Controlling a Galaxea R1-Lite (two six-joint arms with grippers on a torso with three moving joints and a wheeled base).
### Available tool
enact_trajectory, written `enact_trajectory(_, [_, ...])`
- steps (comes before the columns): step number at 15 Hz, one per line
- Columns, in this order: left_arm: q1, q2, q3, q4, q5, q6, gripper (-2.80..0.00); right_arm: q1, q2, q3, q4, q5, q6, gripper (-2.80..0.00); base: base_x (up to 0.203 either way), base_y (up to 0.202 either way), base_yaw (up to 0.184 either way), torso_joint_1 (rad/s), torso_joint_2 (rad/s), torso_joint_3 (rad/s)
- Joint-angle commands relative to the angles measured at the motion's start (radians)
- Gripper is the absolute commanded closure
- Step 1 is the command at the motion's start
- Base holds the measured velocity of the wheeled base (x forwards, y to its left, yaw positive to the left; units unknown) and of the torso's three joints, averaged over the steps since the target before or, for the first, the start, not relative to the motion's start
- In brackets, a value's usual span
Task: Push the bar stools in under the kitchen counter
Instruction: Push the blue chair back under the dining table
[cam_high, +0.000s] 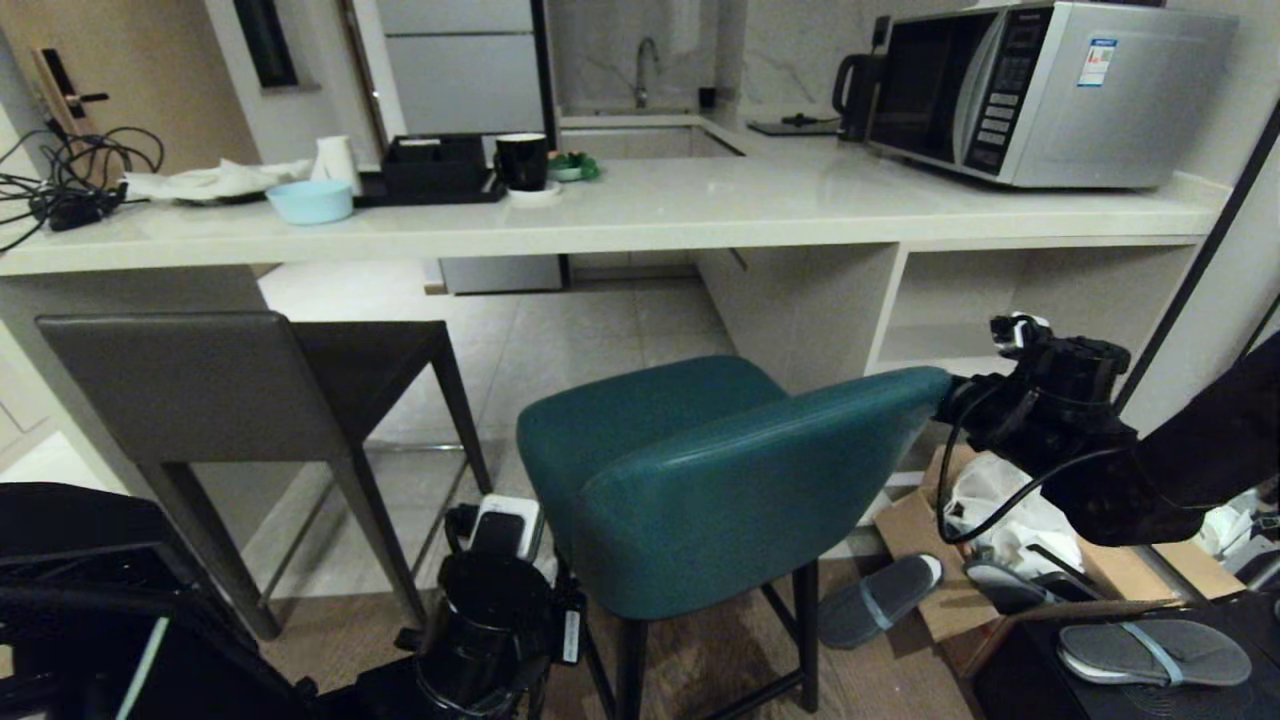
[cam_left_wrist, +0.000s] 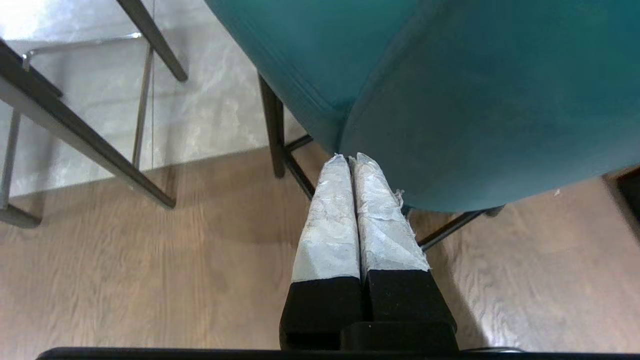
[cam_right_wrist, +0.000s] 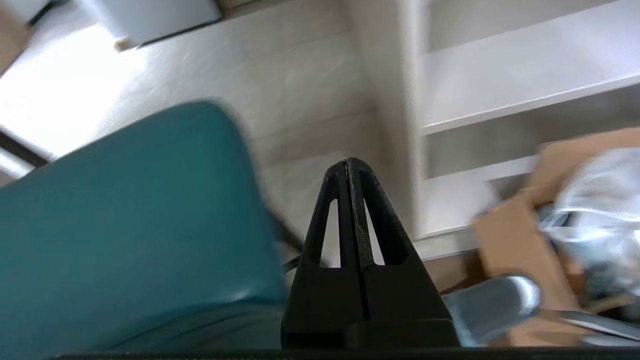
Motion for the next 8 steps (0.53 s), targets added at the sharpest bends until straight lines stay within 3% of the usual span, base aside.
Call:
enact_trajectory(1, [0.019, 0.065, -0.036, -0.006, 0.002, -0.004, 0.00, 0.053, -0.001, 0.004, -0.018, 0.000, 0.001, 0.00, 0.000, 0.000, 0.000, 0.000, 0.00, 0.000])
enact_trajectory(5, [0.118, 0.092, -0.102, 0.000, -0.005, 0.005, 0.00, 0.121, -0.014, 0.019, -0.037, -0.003, 0.001, 0.00, 0.000, 0.000, 0.000, 0.000, 0.00, 0.000])
enact_trajectory(8, [0.232, 0.122, -0.181, -0.002, -0.028, 0.072, 0.00, 0.157, -0.048, 0.047, -0.042, -0.006, 0.000, 0.00, 0.000, 0.000, 0.000, 0.000, 0.00, 0.000])
